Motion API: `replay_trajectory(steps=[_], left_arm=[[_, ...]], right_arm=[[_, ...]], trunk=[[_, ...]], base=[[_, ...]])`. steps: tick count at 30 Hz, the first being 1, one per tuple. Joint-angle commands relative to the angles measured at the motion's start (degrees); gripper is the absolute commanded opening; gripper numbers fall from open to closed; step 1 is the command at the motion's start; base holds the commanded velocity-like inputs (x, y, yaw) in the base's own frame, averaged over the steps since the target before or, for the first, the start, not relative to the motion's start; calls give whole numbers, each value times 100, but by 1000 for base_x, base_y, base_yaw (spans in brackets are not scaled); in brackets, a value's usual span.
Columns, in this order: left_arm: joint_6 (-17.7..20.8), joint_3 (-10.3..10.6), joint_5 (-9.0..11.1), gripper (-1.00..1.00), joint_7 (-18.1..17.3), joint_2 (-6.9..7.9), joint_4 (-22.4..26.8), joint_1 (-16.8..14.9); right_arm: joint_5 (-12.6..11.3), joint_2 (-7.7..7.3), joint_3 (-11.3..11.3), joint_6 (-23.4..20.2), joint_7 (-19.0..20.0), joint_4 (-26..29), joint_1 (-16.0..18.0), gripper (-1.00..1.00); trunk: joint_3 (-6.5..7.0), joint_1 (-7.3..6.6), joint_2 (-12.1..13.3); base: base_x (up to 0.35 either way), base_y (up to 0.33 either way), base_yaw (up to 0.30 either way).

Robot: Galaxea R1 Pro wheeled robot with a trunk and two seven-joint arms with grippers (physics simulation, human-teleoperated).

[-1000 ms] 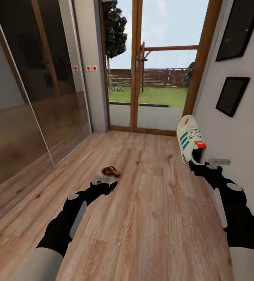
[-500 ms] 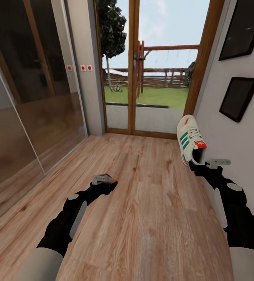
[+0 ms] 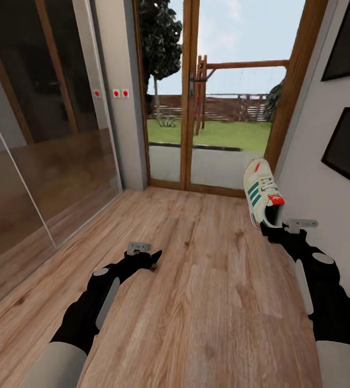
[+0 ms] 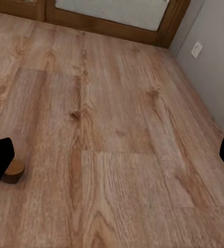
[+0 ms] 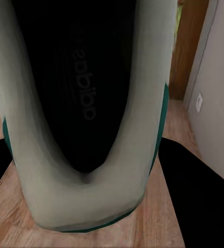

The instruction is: Pick up the two gym shoes and the two sandals from the corridor floor and place them onto the hallstand (shoe rack) in the corridor, making sure they are on the rack and not on the floor. Arrange them so the two gym shoes are next to each other and the two sandals are next to each other.

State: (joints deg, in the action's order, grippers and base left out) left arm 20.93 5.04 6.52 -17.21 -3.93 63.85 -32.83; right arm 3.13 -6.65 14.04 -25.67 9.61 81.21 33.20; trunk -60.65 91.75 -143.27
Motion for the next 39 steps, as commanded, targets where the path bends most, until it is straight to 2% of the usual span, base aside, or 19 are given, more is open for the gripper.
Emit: replay_trajectory(steps=[1, 23, 39], left_arm=[[51, -3, 60, 100, -1, -2, 5, -4], [51, -3, 60, 100, -1, -4, 5, -4], [51, -3, 60, 100, -1, -6, 5, -4]], right_arm=[[29, -1, 11, -29, 41, 9, 2, -100], [30, -2, 11, -26, 41, 8, 2, -100], [30, -2, 11, -27, 41, 4, 2, -100]], trunk=[[-6, 2, -2], [-6, 2, -2], [-6, 2, -2]], base=[[344, -136, 270], [337, -137, 287], [277, -174, 33]])
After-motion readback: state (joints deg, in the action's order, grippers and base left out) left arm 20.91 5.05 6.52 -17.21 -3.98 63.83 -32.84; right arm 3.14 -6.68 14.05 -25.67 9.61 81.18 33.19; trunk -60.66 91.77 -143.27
